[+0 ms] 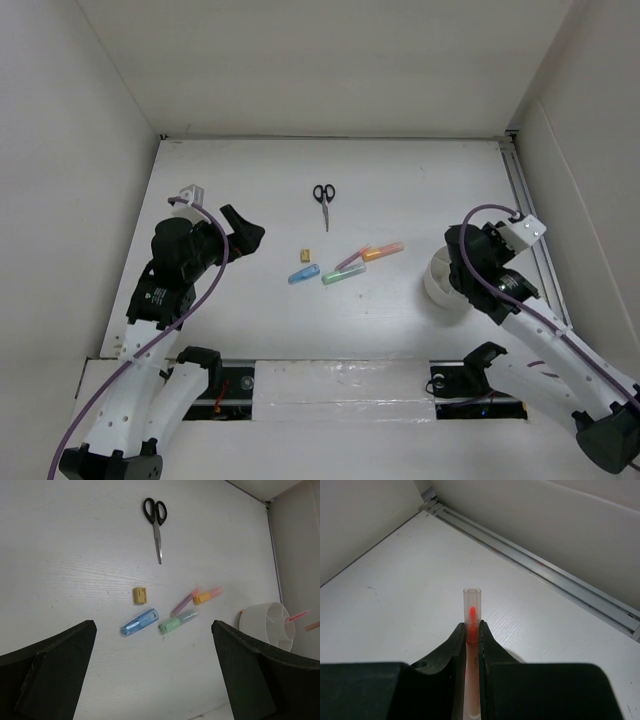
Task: Sort the stationery into containers
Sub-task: Place the pen in the storage box.
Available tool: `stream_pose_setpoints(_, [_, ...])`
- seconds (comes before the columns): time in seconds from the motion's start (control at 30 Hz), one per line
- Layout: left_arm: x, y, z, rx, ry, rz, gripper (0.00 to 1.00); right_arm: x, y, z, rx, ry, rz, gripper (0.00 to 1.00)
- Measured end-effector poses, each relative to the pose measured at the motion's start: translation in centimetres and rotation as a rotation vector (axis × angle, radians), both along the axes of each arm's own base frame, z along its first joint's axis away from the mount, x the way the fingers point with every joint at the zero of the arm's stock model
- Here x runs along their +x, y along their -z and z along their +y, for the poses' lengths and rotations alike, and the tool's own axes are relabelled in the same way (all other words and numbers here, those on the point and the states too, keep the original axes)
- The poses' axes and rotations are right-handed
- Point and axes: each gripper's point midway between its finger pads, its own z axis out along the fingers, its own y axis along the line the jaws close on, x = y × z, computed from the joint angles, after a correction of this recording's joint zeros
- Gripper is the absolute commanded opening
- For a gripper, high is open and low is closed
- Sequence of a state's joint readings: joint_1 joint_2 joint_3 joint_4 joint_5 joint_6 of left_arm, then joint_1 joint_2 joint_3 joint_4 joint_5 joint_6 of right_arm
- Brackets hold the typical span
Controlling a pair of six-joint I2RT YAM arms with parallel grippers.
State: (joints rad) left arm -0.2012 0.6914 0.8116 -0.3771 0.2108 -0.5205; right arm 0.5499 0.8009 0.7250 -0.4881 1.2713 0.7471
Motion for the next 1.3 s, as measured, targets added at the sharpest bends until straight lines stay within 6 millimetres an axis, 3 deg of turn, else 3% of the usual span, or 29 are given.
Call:
stream_pose_setpoints(0.37, [-0.3, -0.3, -0.5, 0.001, 0.028, -0.014, 1.0, 1.3, 3.3, 0.6, -0.034, 0.029, 0.105, 0.0])
stream_pose_setpoints(1.07, [-0.5, -0.7, -0.7, -0.003, 0.037, -0.029, 1.0, 0.1, 7.4, 0.5, -0.014, 0.122, 0.211, 0.0])
stream_pose_setpoints(1.17, [-0.4, -0.7, -0.7, -0.003, 0.038, -0.031, 1.0, -0.1, 7.5, 0.7, -0.007, 0.124, 0.207, 0.04])
stream_pose_setpoints(1.23, [-0.4, -0.7, -0.7, -0.003, 0.038, -0.031, 1.0, -0.1, 7.5, 0.8, -0.002, 0.122, 0.202, 0.15])
stream_pose_setpoints(1.3, [-0.4, -0.7, -0.7, -0.003, 0.038, -0.032, 1.0, -0.1, 7.5, 1.0, 0.003, 0.115, 0.197, 0.17])
